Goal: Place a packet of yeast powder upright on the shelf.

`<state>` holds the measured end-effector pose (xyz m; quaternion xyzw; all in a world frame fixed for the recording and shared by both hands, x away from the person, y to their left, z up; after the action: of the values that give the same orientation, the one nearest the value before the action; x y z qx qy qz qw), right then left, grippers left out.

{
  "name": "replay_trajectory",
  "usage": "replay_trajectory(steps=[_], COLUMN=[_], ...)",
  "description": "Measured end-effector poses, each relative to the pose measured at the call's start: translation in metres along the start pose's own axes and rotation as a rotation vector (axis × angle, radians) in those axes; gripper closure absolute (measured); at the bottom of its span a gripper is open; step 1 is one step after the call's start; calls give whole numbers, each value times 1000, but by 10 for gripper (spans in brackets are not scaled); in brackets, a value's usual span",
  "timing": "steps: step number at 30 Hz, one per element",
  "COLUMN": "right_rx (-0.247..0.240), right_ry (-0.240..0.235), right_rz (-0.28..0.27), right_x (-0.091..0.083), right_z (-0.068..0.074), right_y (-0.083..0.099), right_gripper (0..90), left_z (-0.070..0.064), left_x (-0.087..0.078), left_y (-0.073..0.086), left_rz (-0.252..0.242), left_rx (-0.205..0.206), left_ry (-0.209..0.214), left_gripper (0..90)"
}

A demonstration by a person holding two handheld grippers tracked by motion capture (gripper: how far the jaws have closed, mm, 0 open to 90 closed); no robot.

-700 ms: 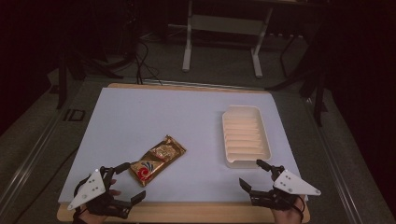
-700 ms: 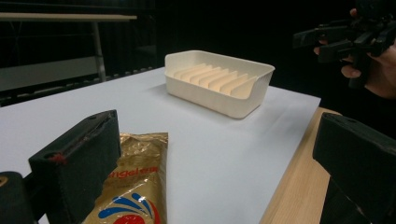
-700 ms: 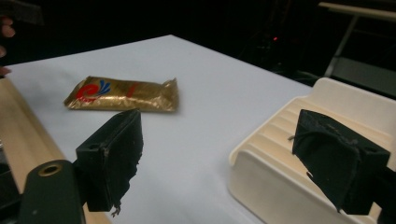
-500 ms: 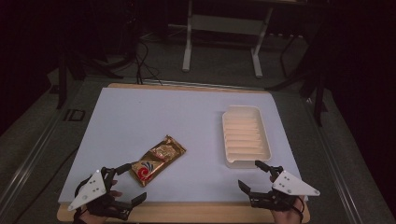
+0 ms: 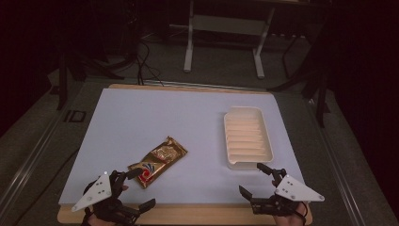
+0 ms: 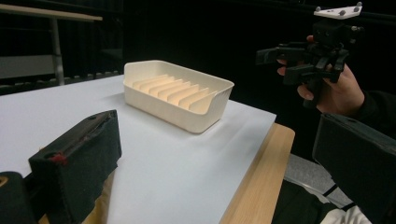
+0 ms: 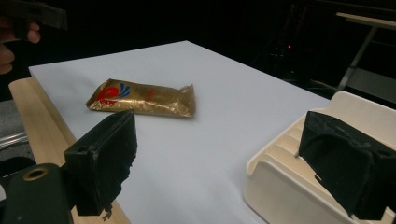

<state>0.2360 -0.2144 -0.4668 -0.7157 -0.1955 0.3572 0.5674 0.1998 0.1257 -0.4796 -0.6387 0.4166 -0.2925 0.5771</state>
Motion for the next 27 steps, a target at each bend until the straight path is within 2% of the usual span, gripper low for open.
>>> replay_trajectory(steps=[3,4,6,7,10,11,15,17,19,21,27], right_rx=[2,17,12,12,9,22,12,2,-7,-16,1], right_ry=[-6,-24,-27,-28,-19,-55,-77,-83,-76,-81,-85], right_rz=[10,29,41,41,37,38,28,29,28,25,20], right_x=[0,2,4,5,6,5,5,5,5,5,6], right_z=[0,1,2,3,5,8,15,18,18,20,20], right_y=[1,3,4,4,2,1,-3,-3,-4,-4,-5], right_gripper=[112,112,109,108,103,103,103,103,104,103,103], left_z=[-2,-4,-7,-8,-9,-9,-9,-4,-1,8,27], left_x=[4,6,11,14,16,14,16,18,18,20,24], left_y=[-2,-1,0,-1,-4,-10,-17,-23,-25,-30,-43], left_rz=[20,30,49,72,85,88,116,124,119,118,130], left_rx=[-6,1,-1,3,-5,-24,-13,6,2,3,23], left_ry=[-12,-19,3,-3,15,42,55,39,34,18,-20], left_gripper=[21,34,34,34,34,34,34,34,33,33,34])
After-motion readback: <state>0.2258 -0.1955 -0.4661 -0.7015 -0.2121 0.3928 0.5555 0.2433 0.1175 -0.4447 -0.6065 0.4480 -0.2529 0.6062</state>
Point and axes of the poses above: each handheld gripper's, and its own axes: x roughly forward along the jaws, y roughly out of its underside, z roughly to its left, the point moved 7 cm from there along x, roughly forward along the jaws, and after that the axes turned 2 degrees about y, right-handed, at the moved point
